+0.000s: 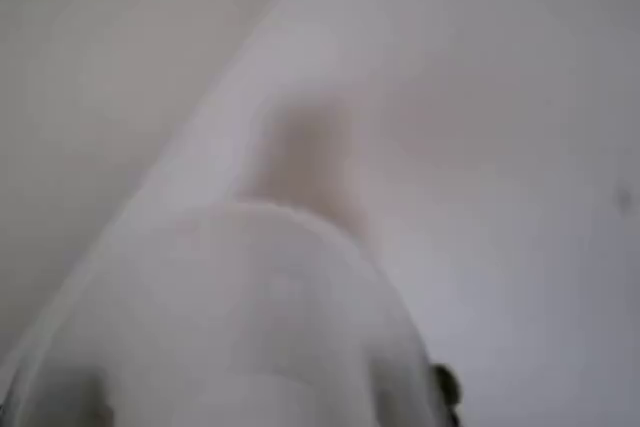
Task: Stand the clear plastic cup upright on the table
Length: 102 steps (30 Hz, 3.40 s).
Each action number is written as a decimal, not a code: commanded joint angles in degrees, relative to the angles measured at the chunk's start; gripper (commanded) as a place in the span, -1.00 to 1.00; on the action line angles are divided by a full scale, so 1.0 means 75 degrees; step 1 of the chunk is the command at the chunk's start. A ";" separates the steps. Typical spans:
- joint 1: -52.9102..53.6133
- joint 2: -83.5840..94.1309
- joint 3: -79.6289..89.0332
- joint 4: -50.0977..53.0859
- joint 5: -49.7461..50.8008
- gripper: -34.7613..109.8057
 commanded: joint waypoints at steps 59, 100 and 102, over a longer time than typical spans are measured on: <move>0.1066 0.0410 0.7031 -1.0336 -0.2121 0.33; -0.0398 0.9867 0.8637 0.3340 0.5730 -0.52; -0.0480 0.9867 0.8637 0.3352 0.5648 -0.51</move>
